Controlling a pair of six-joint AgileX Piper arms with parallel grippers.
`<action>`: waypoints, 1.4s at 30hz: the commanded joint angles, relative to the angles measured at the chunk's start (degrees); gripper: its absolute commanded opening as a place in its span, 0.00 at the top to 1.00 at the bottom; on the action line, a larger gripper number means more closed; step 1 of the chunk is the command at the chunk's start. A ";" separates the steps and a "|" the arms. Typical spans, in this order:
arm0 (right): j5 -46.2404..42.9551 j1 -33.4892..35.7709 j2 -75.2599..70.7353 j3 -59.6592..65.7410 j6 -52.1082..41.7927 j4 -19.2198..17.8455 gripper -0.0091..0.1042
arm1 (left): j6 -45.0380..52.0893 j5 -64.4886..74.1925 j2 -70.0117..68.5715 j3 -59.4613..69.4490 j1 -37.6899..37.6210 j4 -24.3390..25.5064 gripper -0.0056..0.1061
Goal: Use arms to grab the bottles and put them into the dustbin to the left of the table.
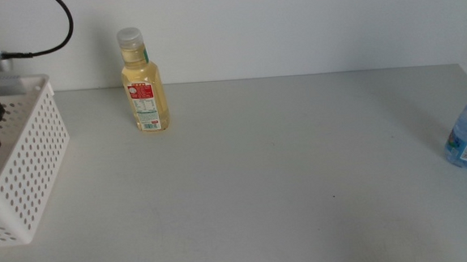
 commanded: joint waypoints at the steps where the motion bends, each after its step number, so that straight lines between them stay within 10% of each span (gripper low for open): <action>1: -3.56 -0.25 -1.18 -0.06 -0.56 -0.58 0.31 | 0.01 1.64 -2.06 -2.19 0.10 0.00 0.96; 17: -3.56 -0.25 -1.18 -0.06 -0.56 -0.58 0.31 | -0.11 1.38 7.26 -2.19 0.00 2.76 0.83; 26: -3.56 -0.25 -1.18 -0.06 -0.56 -0.58 0.31 | -0.11 1.45 7.48 -2.19 0.00 2.19 0.13; 42: -3.56 -0.25 -1.18 -0.06 -0.56 -0.58 0.31 | -5.87 3.93 -4.89 -3.57 -0.98 1.91 0.11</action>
